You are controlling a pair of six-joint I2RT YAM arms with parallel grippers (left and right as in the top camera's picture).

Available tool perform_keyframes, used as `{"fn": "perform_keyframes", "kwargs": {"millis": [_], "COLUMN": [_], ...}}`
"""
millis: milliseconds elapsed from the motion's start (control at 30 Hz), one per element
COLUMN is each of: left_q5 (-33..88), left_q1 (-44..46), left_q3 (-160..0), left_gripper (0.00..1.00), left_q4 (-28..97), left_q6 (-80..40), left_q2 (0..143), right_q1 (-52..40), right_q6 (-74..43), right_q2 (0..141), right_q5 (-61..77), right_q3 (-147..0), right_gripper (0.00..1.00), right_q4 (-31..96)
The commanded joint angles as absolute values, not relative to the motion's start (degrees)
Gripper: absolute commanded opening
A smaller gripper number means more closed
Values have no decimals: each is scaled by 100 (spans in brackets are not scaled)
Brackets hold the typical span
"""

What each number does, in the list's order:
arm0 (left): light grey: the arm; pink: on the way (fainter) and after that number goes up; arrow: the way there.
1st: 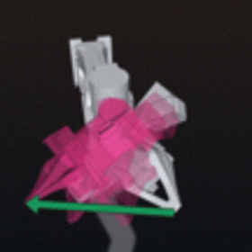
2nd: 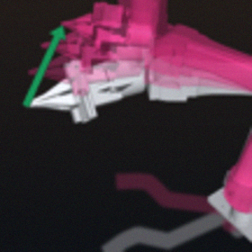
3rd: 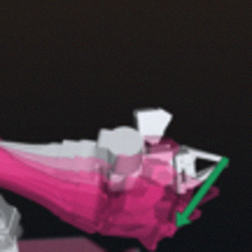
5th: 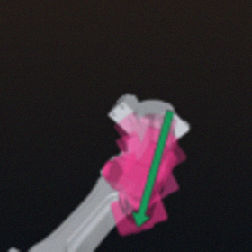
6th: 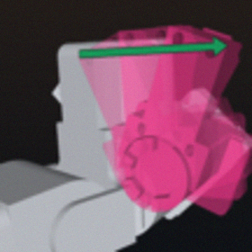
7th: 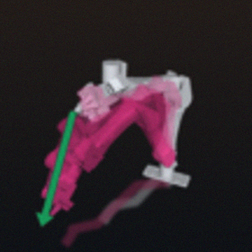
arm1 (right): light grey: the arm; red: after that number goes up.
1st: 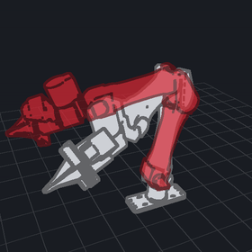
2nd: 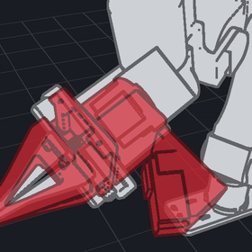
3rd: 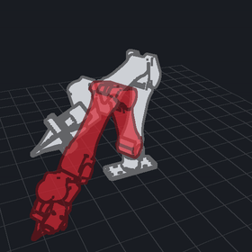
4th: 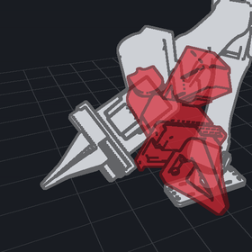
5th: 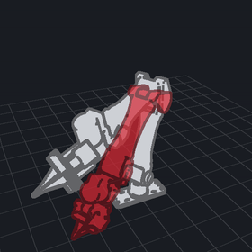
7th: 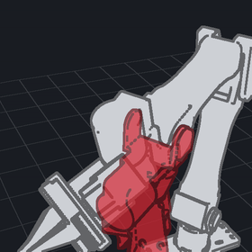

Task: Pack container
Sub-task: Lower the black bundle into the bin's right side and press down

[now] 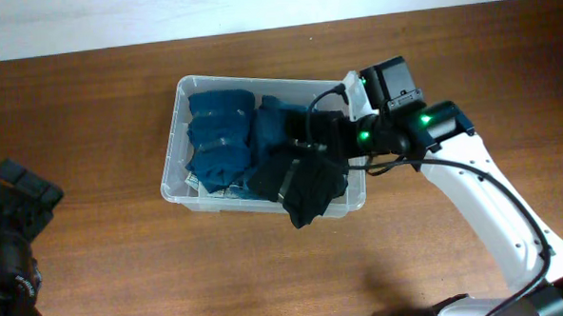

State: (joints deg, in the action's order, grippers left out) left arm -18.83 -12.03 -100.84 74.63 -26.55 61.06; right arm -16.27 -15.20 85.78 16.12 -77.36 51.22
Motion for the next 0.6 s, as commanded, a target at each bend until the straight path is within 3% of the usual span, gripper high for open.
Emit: {"fn": "perform_keyframes", "kwargs": {"millis": [0, 567], "left_q5": [-1881, -1879], "left_q1": [-1227, -1227], "left_q3": [-10121, -10121], "left_gripper": [99, 99], "left_q4": [7472, 7472], "left_q6": [-2561, -2561], "left_q2": [6099, 6099], "right_q1": [-1610, -1610], "right_q6": [-1697, -2047], "right_q2": [8458, 8460], "right_q5": [364, -222], "right_q3": [-8261, -8855], "right_gripper": [4, 4], "right_q4": [5544, 6864]}}
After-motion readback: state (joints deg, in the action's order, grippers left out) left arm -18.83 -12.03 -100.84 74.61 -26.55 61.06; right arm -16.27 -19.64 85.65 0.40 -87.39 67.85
